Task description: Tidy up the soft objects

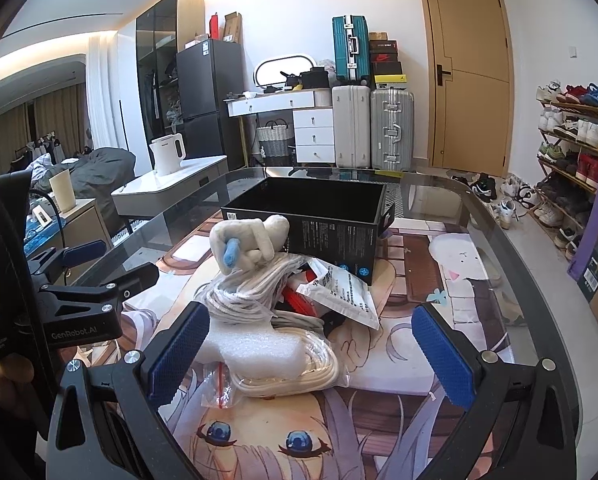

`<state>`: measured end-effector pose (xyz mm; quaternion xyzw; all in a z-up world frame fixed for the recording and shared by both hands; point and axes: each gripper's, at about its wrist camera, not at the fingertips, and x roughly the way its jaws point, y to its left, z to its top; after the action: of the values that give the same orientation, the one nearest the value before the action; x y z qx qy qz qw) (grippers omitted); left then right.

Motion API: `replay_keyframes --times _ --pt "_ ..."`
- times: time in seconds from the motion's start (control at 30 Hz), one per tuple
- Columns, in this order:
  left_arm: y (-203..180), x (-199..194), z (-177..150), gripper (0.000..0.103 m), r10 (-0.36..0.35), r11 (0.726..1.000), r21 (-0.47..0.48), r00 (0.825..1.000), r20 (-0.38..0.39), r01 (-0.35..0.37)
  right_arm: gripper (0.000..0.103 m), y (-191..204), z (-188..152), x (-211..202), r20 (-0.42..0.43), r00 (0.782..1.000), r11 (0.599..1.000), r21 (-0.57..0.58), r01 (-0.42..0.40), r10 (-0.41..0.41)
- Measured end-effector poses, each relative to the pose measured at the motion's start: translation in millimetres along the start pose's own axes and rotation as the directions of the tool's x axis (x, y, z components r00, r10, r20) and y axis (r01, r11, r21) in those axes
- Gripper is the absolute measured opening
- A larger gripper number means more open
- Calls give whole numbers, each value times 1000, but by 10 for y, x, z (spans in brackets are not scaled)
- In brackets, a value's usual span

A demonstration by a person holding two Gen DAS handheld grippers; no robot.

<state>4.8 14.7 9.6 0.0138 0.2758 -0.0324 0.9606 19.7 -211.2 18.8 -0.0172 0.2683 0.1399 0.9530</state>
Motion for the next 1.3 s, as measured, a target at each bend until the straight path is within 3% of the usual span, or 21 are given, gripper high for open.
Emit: replay_keyframes --times 0.53,1.3 --pt "-80 6 4 103 3 999 47 1000 1 -3 103 2 14 -8 -4 1000 1000 1 -5 5" --pt "-175 -23 88 103 -47 996 71 999 -5 47 103 -74 44 -3 4 1000 1000 10 -5 5"
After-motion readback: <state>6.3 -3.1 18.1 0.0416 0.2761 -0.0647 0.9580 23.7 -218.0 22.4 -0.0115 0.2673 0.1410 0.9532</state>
